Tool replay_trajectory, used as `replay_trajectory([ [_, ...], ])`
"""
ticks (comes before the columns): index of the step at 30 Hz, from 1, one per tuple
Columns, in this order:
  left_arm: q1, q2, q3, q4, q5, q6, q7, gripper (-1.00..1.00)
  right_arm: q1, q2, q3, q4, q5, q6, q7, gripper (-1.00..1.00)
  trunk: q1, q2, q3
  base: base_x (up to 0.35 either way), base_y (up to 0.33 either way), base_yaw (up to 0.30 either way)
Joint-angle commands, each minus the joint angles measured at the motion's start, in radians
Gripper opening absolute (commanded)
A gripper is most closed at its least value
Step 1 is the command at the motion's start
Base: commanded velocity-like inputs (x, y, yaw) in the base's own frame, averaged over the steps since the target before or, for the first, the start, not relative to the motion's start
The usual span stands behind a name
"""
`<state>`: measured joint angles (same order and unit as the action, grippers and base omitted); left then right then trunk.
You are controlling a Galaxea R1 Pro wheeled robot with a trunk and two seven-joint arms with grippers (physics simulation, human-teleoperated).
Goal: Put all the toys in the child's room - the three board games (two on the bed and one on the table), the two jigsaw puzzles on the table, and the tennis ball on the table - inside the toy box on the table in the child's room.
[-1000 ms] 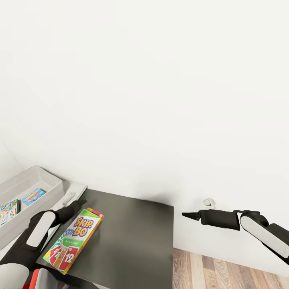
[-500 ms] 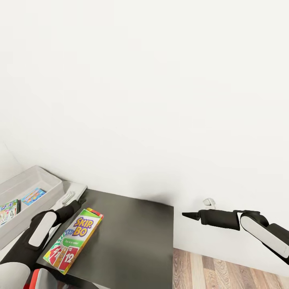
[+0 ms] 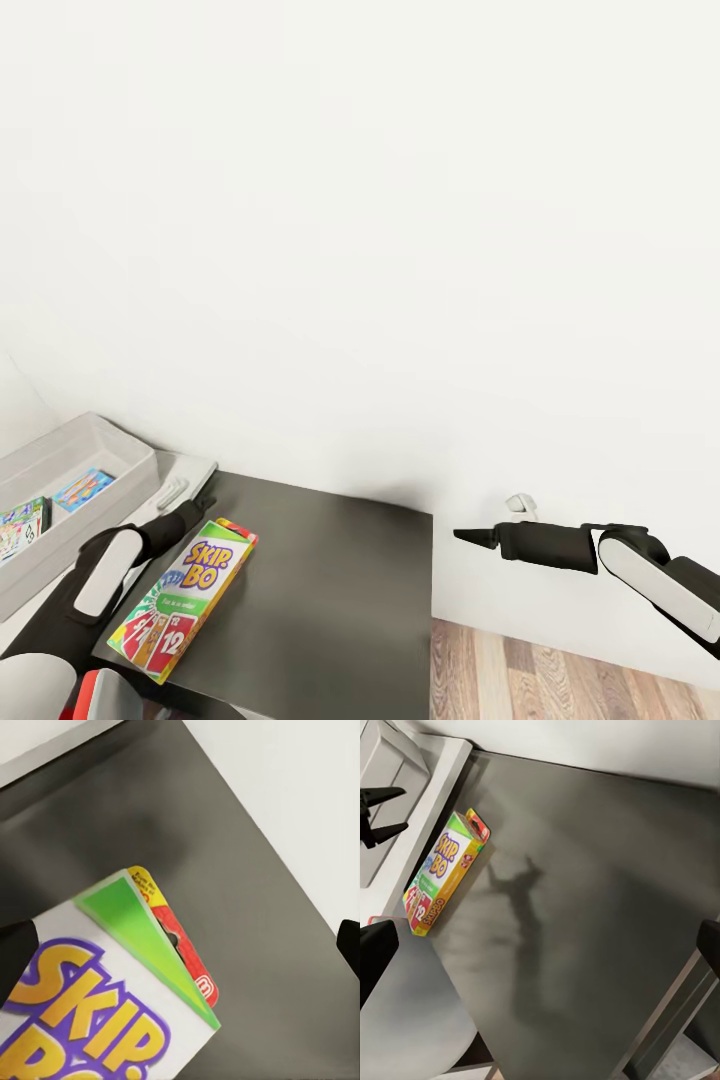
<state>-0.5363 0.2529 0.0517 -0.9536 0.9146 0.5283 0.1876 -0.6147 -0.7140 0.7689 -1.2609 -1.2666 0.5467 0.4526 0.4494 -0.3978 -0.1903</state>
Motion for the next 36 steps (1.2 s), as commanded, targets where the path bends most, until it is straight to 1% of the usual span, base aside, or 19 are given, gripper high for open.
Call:
replay_trajectory([
  [1, -0.001, -0.001, 0.001, -0.001, -0.002, 0.004, 0.007, 1.00, -0.002, -0.001, 0.003, 0.000, -0.007, 0.003, 0.000, 1.00, 0.001, -0.002, -0.002, 0.000, 0.000, 0.000],
  [2, -0.001, -0.001, 0.001, -0.001, -0.002, 0.004, 0.007, 1.00, -0.002, -0.001, 0.003, 0.000, -0.007, 0.003, 0.000, 1.00, 0.001, -0.002, -0.002, 0.000, 0.000, 0.000],
  [4, -0.001, -0.002, 0.000, 0.000, -0.028, 0.003, 0.005, 1.00, -0.002, -0.001, 0.003, 0.000, -0.007, 0.003, 0.000, 1.00, 0.001, -0.002, -0.003, 0.000, 0.000, 0.000],
  [5, -0.001, -0.002, 0.000, 0.000, -0.028, 0.003, 0.005, 1.00, -0.002, -0.001, 0.003, 0.000, -0.007, 0.003, 0.000, 1.00, 0.001, -0.002, -0.004, 0.000, 0.000, 0.000],
  [6, -0.001, -0.003, 0.000, 0.000, -0.039, 0.002, 0.004, 1.00, -0.002, -0.001, 0.003, 0.000, -0.007, 0.003, 0.000, 1.00, 0.001, -0.002, -0.004, 0.000, 0.000, 0.000],
  [7, -0.001, -0.003, 0.000, 0.000, -0.039, 0.002, 0.004, 1.00, -0.002, -0.001, 0.003, 0.000, -0.007, 0.003, 0.000, 1.00, 0.001, -0.002, -0.005, 0.000, 0.000, 0.000],
  [9, -0.001, -0.004, 0.001, 0.000, -0.053, -0.006, 0.003, 1.00, -0.002, -0.001, 0.003, 0.000, -0.007, 0.003, 0.000, 1.00, 0.001, -0.002, -0.006, 0.000, 0.000, 0.000],
  [12, -0.001, -0.005, 0.001, 0.001, -0.060, -0.014, 0.002, 1.00, -0.002, -0.001, 0.003, 0.000, -0.007, 0.003, 0.000, 1.00, 0.001, -0.002, -0.009, 0.000, 0.000, 0.000],
  [36, 0.003, -0.005, 0.007, 0.001, -0.075, -0.032, 0.001, 1.00, -0.002, -0.001, 0.003, 0.000, -0.007, 0.003, 0.000, 1.00, 0.001, -0.002, -0.041, 0.000, 0.000, 0.000],
])
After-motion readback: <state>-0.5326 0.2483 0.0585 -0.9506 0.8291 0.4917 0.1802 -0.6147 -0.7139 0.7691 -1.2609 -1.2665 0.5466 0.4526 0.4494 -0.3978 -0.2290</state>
